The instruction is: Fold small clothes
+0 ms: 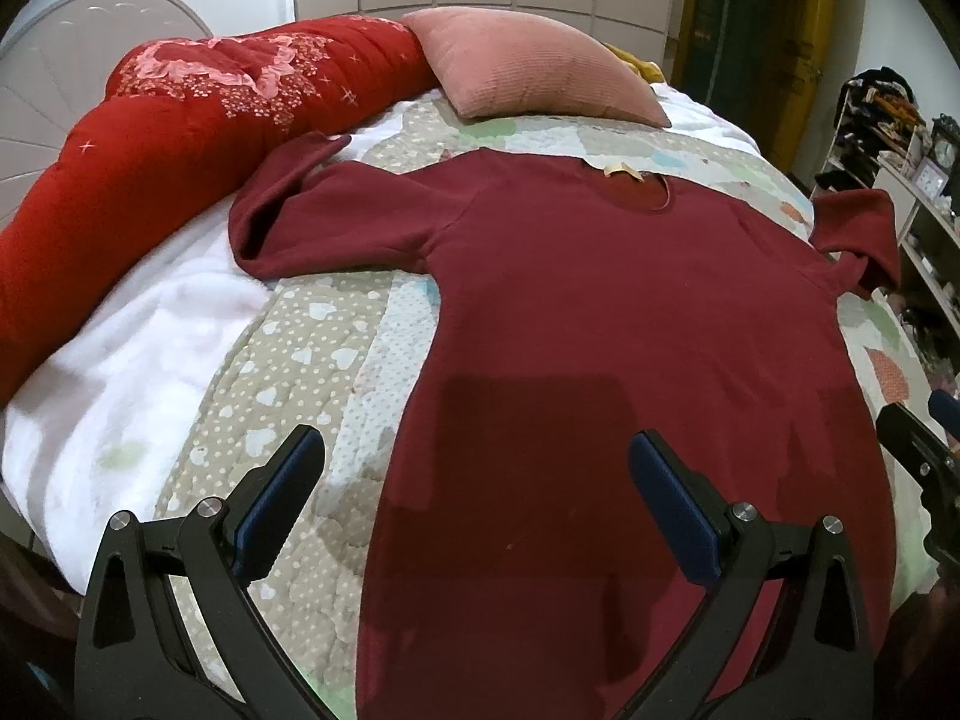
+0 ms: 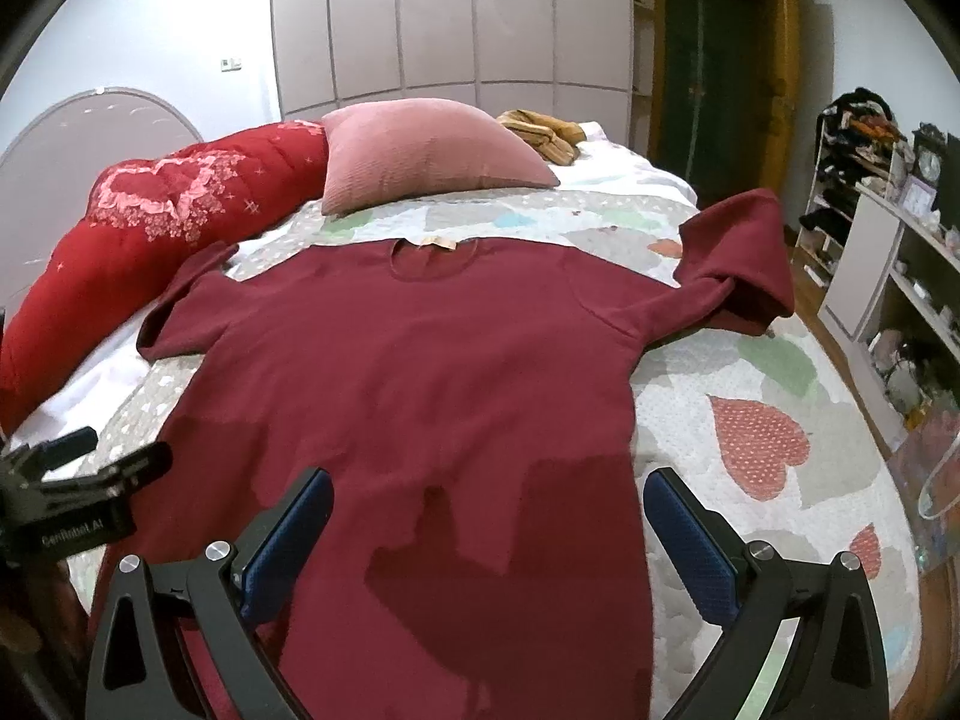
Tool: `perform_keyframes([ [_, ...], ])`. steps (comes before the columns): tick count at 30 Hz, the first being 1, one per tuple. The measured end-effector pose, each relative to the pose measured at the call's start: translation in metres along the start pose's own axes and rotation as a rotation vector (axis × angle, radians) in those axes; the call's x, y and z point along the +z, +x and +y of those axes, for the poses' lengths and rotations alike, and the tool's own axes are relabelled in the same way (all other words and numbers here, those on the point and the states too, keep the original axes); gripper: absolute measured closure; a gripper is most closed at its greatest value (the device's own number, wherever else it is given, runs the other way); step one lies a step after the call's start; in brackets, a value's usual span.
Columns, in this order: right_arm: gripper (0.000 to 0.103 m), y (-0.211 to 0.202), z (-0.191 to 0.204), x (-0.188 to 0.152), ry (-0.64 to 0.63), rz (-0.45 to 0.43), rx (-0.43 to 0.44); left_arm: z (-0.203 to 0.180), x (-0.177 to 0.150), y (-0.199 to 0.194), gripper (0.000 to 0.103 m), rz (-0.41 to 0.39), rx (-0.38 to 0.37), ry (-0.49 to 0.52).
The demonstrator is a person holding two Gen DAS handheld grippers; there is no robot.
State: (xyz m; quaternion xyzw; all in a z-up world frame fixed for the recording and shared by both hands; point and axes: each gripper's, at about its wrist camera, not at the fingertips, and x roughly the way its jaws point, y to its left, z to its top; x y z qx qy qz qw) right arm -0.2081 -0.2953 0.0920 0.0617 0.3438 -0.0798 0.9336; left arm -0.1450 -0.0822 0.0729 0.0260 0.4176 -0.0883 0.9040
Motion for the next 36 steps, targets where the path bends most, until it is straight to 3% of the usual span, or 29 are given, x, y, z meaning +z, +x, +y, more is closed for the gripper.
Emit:
perform_keyframes([
  [20,0.0,0.038,0.015,0.032,0.002,0.017,0.0,-0.003,0.029,0.027,0.001,-0.011,0.007,0.023],
  [36,0.0,0.095,0.038,0.057,-0.043,0.058,0.022,0.022,0.07,0.081,0.001,0.004,-0.002,-0.03],
])
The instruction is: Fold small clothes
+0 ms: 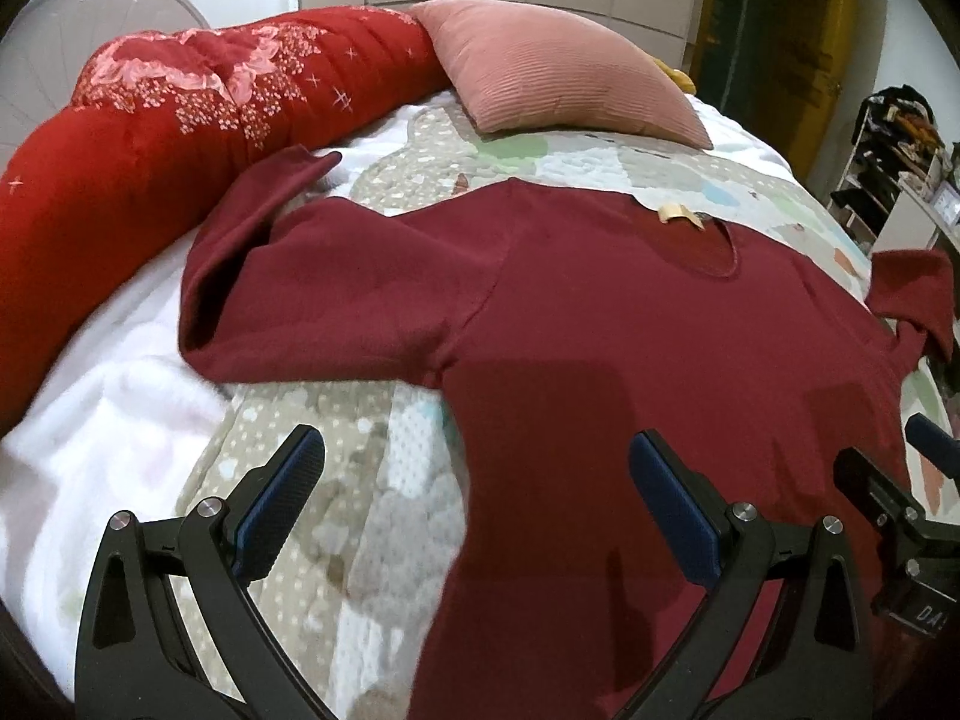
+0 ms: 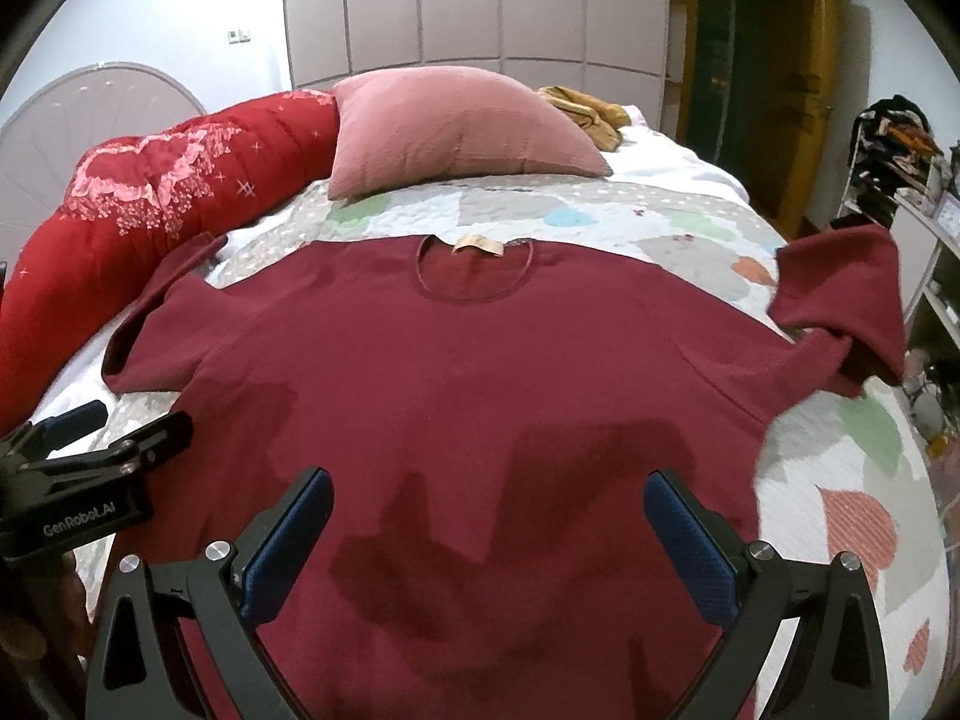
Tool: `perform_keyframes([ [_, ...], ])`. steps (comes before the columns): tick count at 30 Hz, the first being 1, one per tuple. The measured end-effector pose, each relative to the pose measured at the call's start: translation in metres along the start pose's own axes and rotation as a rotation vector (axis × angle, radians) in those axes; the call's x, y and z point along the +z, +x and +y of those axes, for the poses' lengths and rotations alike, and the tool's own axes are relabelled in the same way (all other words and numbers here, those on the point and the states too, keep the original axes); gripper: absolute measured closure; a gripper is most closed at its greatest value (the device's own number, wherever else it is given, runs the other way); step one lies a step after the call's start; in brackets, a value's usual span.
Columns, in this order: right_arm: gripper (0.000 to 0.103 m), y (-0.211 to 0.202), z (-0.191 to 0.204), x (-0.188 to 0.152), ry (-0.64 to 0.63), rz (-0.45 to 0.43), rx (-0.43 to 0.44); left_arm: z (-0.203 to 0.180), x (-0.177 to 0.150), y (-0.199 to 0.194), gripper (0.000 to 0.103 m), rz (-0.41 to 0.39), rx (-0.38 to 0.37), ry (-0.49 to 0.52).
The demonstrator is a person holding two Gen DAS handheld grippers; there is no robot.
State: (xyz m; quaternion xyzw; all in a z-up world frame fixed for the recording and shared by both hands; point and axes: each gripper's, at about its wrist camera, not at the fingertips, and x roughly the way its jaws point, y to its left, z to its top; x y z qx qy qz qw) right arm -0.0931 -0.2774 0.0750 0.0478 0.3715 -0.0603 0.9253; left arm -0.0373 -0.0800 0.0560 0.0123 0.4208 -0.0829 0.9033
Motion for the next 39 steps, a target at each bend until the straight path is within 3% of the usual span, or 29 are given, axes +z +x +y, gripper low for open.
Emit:
perform_keyframes([
  [13,0.0,0.051,0.043,0.036,-0.048,0.014,0.047,0.04,0.014,0.038,0.001,0.04,-0.017,-0.093],
  [22,0.0,0.07,0.064,0.041,-0.077,0.033,0.061,0.053,0.016,0.04,0.001,0.036,-0.008,-0.089],
  [33,0.0,0.075,0.082,0.055,-0.084,0.019,0.088,0.07,0.016,0.042,0.001,0.037,0.02,-0.111],
  [39,0.0,0.078,0.096,0.069,-0.086,0.004,0.163,0.088,0.015,0.042,0.001,0.042,0.054,-0.145],
])
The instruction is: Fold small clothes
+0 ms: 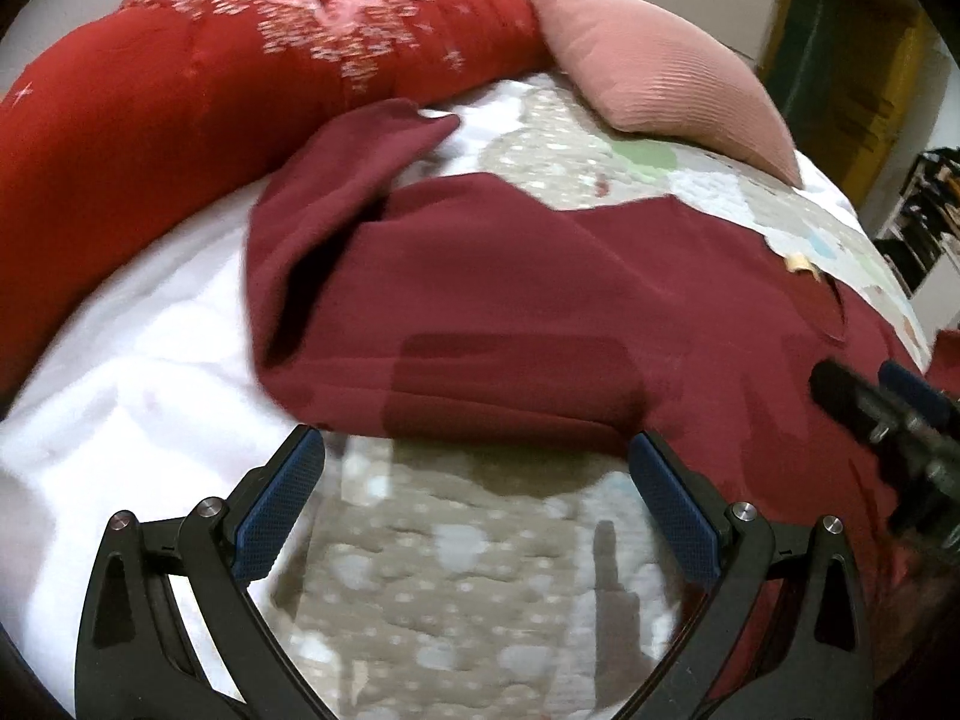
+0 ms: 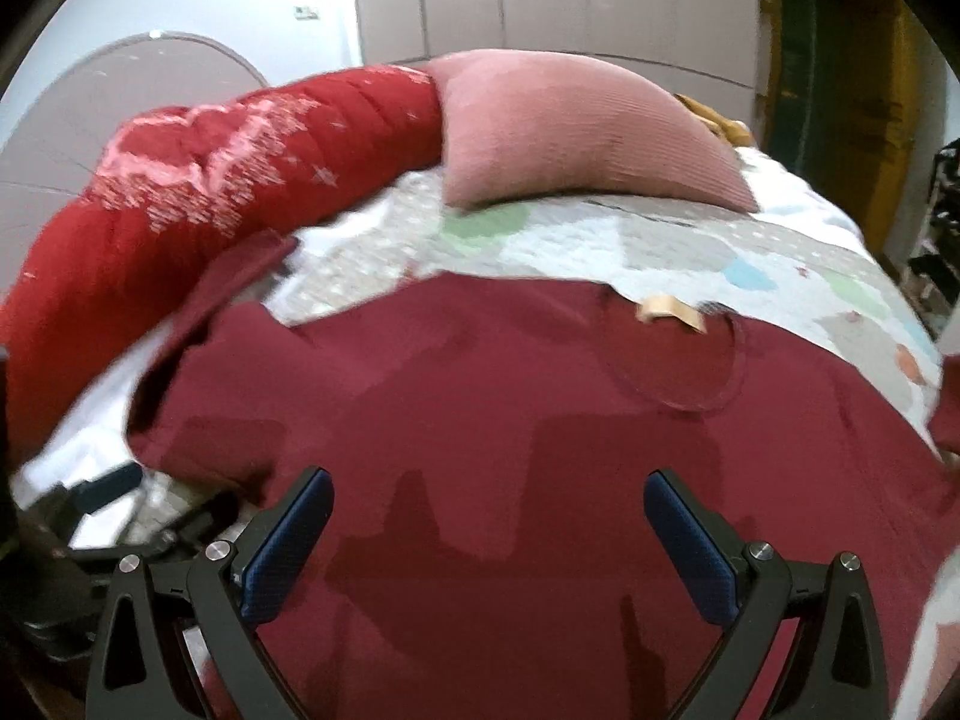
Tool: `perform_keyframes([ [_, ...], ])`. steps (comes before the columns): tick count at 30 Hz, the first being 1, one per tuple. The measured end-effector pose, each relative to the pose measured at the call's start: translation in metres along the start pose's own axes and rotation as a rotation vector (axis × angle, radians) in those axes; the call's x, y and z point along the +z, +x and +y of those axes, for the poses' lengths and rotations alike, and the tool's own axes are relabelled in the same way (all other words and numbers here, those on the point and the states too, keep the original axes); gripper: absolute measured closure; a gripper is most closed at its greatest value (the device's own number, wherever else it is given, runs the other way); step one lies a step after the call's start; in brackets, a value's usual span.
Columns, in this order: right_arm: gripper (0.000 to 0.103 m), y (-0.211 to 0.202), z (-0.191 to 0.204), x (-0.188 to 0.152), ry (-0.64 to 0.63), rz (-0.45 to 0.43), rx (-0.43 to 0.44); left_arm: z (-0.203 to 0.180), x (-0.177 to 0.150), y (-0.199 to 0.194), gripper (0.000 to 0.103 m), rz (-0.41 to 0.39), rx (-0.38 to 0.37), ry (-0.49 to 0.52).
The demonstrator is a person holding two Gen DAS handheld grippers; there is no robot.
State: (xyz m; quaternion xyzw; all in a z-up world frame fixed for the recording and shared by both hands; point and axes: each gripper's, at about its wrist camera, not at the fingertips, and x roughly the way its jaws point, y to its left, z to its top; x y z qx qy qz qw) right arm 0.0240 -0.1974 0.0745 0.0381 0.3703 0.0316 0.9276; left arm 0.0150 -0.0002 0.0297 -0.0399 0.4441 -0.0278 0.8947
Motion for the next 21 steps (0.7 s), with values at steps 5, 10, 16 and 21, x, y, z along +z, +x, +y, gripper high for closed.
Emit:
perform_keyframes([
  [5,0.0,0.016,0.014,0.028,0.023,-0.003,0.1,0.024,0.005,0.002,0.001,0.002,0.028,-0.076],
  [10,0.0,0.043,0.042,0.055,-0.019,0.018,0.156,0.033,0.007,0.005,0.001,0.011,0.042,-0.105],
  [16,0.0,0.083,0.072,0.085,-0.07,0.058,0.235,0.044,0.009,0.005,0.001,0.018,0.055,-0.135],
  [21,0.0,0.114,0.093,0.114,-0.026,0.08,0.299,0.05,0.009,0.006,0.001,0.03,0.049,-0.162],
])
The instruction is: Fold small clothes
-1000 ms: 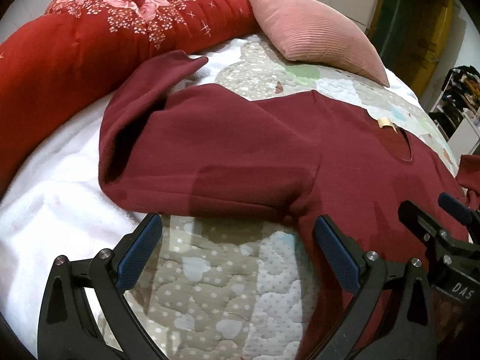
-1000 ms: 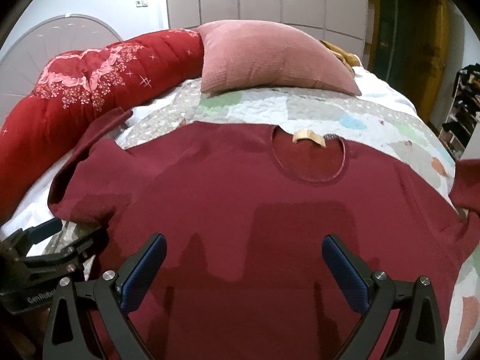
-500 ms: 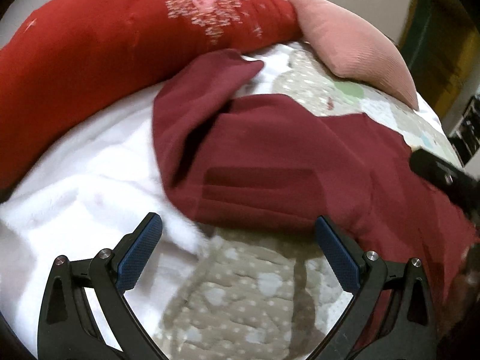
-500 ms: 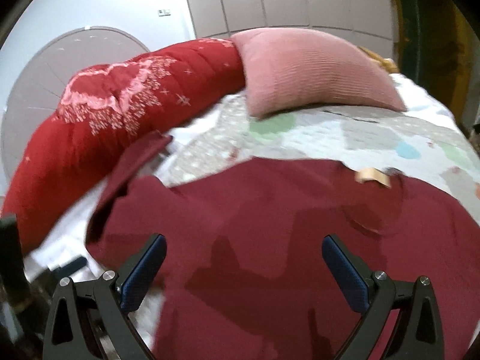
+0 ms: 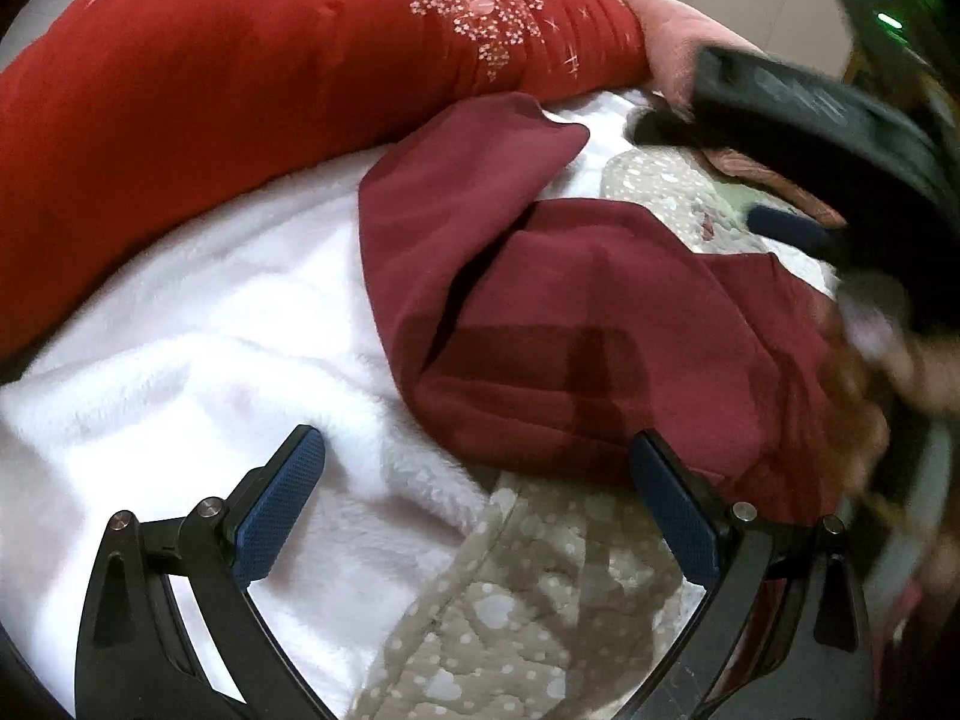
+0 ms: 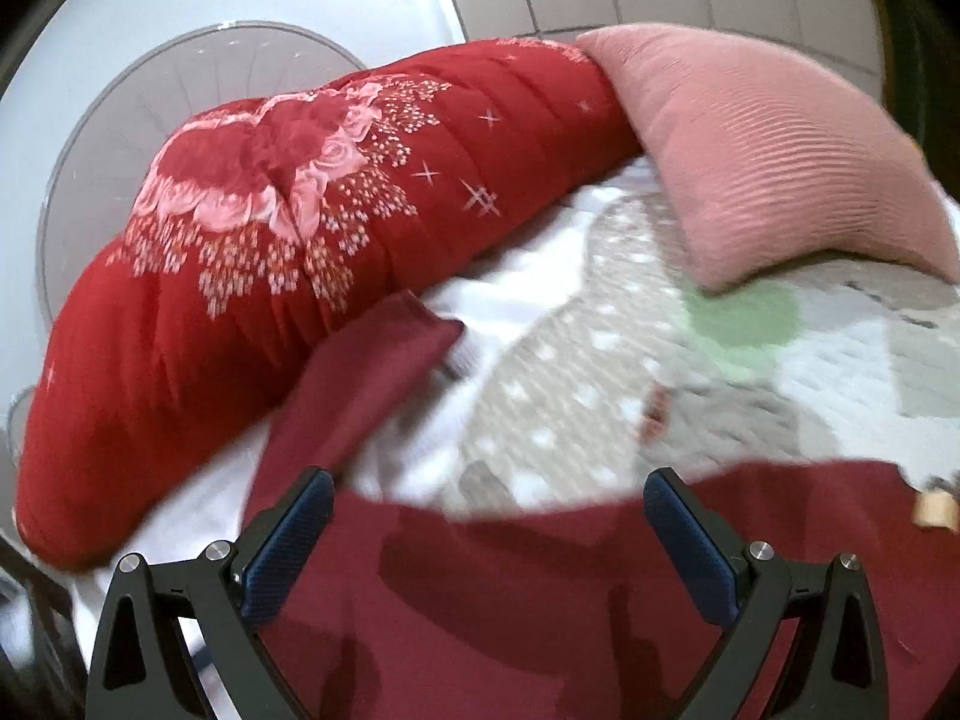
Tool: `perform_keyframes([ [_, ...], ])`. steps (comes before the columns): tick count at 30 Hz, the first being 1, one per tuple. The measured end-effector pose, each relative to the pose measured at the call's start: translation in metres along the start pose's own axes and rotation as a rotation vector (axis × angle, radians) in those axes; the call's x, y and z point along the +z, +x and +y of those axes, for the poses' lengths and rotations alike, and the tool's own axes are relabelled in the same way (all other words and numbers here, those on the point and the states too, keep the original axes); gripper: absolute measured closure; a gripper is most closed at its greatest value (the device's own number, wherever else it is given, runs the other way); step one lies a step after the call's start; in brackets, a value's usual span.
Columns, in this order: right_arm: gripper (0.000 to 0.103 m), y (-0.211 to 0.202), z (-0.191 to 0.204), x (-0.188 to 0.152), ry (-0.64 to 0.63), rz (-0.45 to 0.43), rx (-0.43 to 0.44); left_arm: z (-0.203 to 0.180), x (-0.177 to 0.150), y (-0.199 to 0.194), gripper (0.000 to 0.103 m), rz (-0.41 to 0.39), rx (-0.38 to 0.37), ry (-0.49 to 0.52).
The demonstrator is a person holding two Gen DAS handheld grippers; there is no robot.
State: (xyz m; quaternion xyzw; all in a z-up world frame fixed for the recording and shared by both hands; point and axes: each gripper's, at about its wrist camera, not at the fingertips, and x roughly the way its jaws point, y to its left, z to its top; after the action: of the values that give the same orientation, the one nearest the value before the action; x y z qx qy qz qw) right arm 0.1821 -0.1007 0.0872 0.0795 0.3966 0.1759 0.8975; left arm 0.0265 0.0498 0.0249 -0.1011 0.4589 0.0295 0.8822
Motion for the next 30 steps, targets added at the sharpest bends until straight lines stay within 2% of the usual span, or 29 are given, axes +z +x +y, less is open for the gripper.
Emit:
perform_keyframes([
  [3,0.002,0.027,0.005,0.015,0.039,0.035,0.054,0.004,0.0,0.002,0.001,0.007,0.002,-0.016],
  [5,0.009,0.05,0.01,0.023,0.053,0.071,0.081,0.006,0.001,0.003,0.001,0.011,0.003,-0.026],
  [7,0.023,0.068,0.014,0.026,0.064,0.097,0.106,0.008,0.001,0.004,0.001,0.011,0.004,-0.03],
  [9,0.048,0.082,0.019,0.027,0.06,0.108,0.125,0.009,0.003,0.006,0.001,0.006,0.015,-0.029],
  [10,0.057,0.086,0.023,0.028,0.041,0.102,0.125,0.008,0.003,0.006,0.001,0.007,0.018,-0.025],
  [11,0.072,0.089,0.028,0.028,0.017,0.104,0.138,0.008,0.003,0.007,0.001,0.009,0.019,-0.023],
  [12,0.081,0.09,0.03,0.028,0.005,0.107,0.149,0.008,0.004,0.008,0.001,0.011,0.019,-0.023],
  [14,0.09,0.077,0.036,0.028,-0.029,0.076,0.145,0.008,0.004,0.008,0.001,0.006,0.02,-0.027],
  [18,0.094,0.016,0.033,0.028,-0.066,-0.044,0.146,0.005,0.007,0.011,0.001,0.001,0.03,-0.026],
  [23,0.095,-0.095,0.0,0.021,-0.051,-0.244,0.067,-0.004,-0.003,-0.002,0.001,-0.028,0.02,-0.005],
  [26,0.095,-0.155,-0.024,0.004,-0.046,-0.331,0.002,-0.014,-0.007,-0.018,0.001,-0.06,-0.051,0.045],
  [30,0.095,-0.213,-0.07,-0.029,-0.025,-0.385,-0.185,-0.035,-0.018,-0.044,0.001,-0.106,-0.163,0.139],
])
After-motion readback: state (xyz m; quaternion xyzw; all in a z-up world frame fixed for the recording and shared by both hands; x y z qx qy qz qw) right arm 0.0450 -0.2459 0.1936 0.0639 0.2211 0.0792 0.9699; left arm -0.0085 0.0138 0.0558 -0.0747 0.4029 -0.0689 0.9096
